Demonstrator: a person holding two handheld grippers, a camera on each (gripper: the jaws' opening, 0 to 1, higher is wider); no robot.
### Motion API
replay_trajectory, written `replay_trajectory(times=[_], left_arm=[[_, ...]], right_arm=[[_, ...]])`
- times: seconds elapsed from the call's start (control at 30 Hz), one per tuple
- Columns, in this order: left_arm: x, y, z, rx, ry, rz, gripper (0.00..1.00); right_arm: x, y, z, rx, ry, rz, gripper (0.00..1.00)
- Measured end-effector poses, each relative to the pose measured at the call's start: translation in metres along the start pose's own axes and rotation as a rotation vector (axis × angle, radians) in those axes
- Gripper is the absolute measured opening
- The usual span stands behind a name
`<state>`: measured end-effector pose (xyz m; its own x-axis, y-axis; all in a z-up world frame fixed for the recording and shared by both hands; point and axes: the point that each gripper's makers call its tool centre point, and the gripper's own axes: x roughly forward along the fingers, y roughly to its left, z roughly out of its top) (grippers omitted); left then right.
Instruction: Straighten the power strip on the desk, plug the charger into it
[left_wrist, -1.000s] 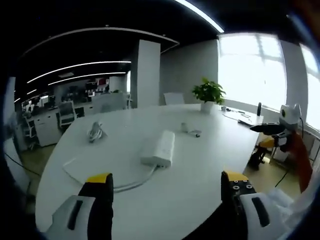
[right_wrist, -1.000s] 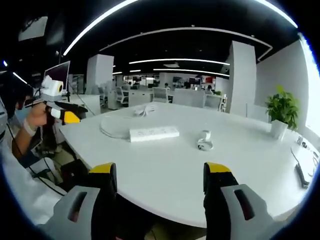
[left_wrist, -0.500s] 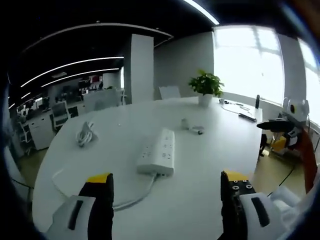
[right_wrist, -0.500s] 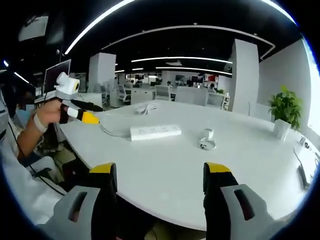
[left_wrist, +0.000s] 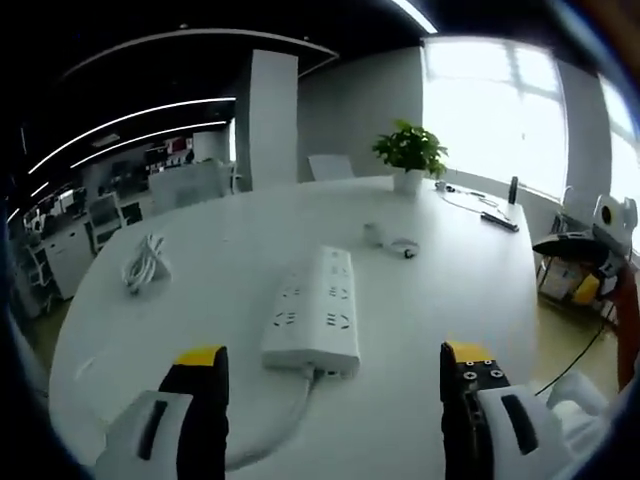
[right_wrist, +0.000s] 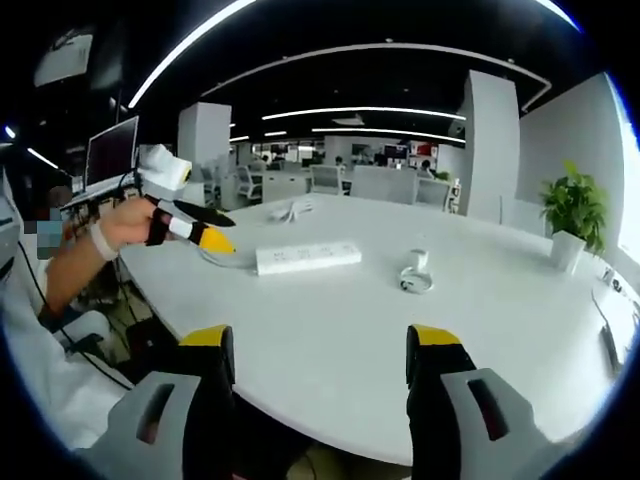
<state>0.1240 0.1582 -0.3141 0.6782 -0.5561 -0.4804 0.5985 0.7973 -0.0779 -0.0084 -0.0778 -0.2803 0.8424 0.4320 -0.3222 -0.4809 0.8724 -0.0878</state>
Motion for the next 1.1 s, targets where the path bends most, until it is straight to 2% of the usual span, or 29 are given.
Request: replay_trajectory(times=[0.33, 0.63, 0.93, 1.1], left_arm=[[0.022, 0.011, 0.001, 0.003, 0.036, -0.002, 0.88], [0.043, 0.022, 0.009, 0.028, 0.049, 0.012, 0.88], [0.072, 0.02, 0.003, 0.034, 0.09, -0.014, 0.88], [0.083, 0.019, 0.005, 0.02, 0.093, -0.033, 0.88]], right_arm=[[0.024, -0.008, -0.002, 0.008, 0.017, 0.022, 0.69], [0.049, -0.015, -0.003, 0.021, 0.023, 0.05, 0.69], [0.061, -0.029, -0.012, 0.073, 0.03, 0.05, 0.69], [0.066, -0.029, -0.013, 0.099, 0.02, 0.058, 0.69]])
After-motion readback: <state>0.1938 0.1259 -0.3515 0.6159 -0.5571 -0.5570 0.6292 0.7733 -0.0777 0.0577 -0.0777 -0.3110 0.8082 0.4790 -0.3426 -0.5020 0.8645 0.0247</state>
